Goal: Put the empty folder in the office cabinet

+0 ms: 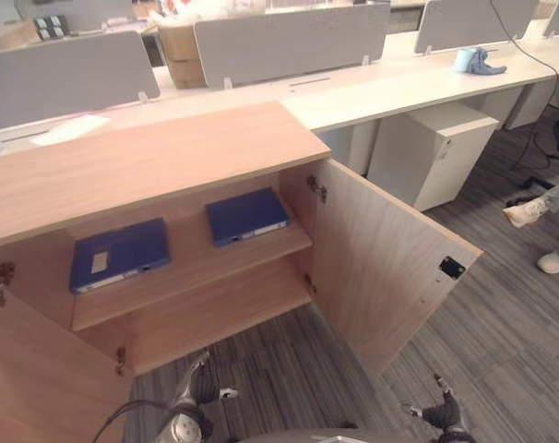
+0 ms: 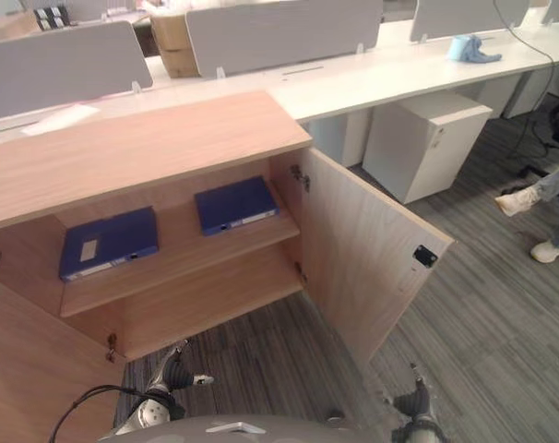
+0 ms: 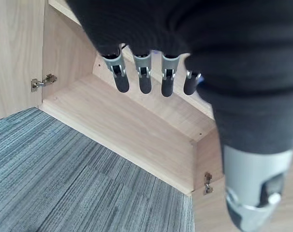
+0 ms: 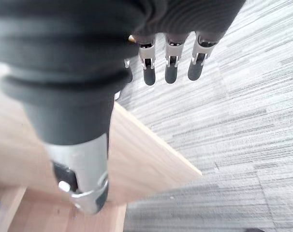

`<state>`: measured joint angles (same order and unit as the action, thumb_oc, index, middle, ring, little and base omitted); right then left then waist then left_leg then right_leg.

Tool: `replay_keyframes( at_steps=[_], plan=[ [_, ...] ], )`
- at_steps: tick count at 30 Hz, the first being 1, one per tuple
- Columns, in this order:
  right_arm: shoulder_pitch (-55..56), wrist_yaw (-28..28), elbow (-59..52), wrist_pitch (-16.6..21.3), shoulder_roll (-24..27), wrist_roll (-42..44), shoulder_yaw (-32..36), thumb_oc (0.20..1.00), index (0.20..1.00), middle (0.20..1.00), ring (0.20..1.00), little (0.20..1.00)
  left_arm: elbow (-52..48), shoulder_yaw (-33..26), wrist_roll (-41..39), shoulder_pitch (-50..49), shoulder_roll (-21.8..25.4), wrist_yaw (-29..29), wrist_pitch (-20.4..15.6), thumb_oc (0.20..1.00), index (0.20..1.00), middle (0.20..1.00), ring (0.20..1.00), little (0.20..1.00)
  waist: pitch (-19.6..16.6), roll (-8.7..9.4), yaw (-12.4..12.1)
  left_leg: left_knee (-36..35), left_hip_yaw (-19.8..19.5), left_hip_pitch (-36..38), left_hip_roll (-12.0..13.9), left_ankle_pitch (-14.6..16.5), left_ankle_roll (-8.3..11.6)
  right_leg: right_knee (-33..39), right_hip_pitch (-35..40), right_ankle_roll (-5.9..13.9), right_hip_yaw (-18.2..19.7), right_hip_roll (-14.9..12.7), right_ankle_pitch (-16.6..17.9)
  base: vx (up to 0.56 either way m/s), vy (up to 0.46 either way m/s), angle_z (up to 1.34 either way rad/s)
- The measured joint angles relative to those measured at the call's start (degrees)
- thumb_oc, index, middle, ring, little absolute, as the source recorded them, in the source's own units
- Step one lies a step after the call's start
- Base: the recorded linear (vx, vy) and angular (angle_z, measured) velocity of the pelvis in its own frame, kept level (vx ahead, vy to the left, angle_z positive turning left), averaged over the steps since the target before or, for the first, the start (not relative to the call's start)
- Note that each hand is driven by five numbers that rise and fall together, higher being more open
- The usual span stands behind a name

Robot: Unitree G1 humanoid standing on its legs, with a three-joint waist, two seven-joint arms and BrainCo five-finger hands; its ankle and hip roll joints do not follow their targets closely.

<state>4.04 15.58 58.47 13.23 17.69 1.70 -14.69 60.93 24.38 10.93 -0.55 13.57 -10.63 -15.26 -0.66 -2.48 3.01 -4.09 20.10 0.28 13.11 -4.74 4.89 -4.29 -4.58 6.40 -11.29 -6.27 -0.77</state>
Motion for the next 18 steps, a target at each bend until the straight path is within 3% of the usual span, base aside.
replay_keyframes(
  at_steps=[2,3,6,10,14,18],
  plan=[
    [-2.6,0.3,0.7,0.0,0.6,1.1,0.1,1.0,1.0,1.0,1.0,1.0,1.6,0.3,-0.8,1.7,-0.2,0.1,0.6,1.0,1.0,1.0,1.0,1.0,-0.2,0.38,-0.3,-0.1,-0.2,-0.2,0.0,0.2,-0.02,-1.1,-0.6,-0.3,-0.3,0.1,0.1,0.04,-0.094,0.23],
    [-3.9,0.9,0.6,0.2,1.2,1.8,0.5,1.0,1.0,1.0,1.0,1.0,1.5,0.4,-1.2,2.2,-0.6,0.1,0.9,1.0,1.0,1.0,1.0,1.0,-0.9,0.64,-0.4,-0.6,-0.2,-0.4,-0.1,1.7,0.59,0.0,-0.7,-0.47,-0.7,0.4,-0.1,0.05,-0.145,0.45],
    [-11.4,1.5,3.7,0.1,4.7,2.4,1.0,1.0,1.0,1.0,1.0,1.0,1.2,1.0,-3.4,4.1,-1.0,0.9,1.5,1.0,1.0,1.0,1.0,1.0,-0.9,-0.75,-1.4,0.2,-0.8,-0.6,0.6,2.2,0.08,5.4,3.5,-1.38,-1.3,1.9,2.5,0.02,-0.106,0.28],
    [-14.5,2.0,6.5,-0.1,6.0,4.7,1.0,1.0,1.0,1.0,1.0,1.0,0.8,1.0,-5.7,5.1,-0.8,1.4,1.8,1.0,1.0,1.0,1.0,1.0,-1.5,-1.67,-3.1,0.6,-1.9,0.2,0.6,2.1,0.26,7.7,6.3,-1.33,-1.8,2.0,2.5,0.03,-0.068,0.15],
    [-15.4,2.4,7.6,-2.3,7.4,8.1,0.7,1.0,1.0,1.0,1.0,1.0,0.8,1.0,-6.3,5.3,-0.5,2.7,2.7,1.0,1.0,1.0,1.0,1.0,-1.7,-2.71,-3.0,0.7,-3.2,1.4,0.0,-2.3,0.99,9.3,8.8,-0.96,-2.0,2.1,3.8,0.01,-0.032,0.09],
    [-14.7,1.2,6.3,-3.4,9.1,8.6,-3.4,1.0,1.0,1.0,1.0,1.0,-0.7,0.4,-7.4,5.6,1.6,3.9,2.8,1.0,1.0,1.0,1.0,1.0,-1.4,-2.6,-2.0,-0.1,-3.2,2.5,-0.8,-3.0,2.13,9.1,9.8,-1.01,-2.3,1.7,3.8,0.0,-0.038,0.04]
  ],
)
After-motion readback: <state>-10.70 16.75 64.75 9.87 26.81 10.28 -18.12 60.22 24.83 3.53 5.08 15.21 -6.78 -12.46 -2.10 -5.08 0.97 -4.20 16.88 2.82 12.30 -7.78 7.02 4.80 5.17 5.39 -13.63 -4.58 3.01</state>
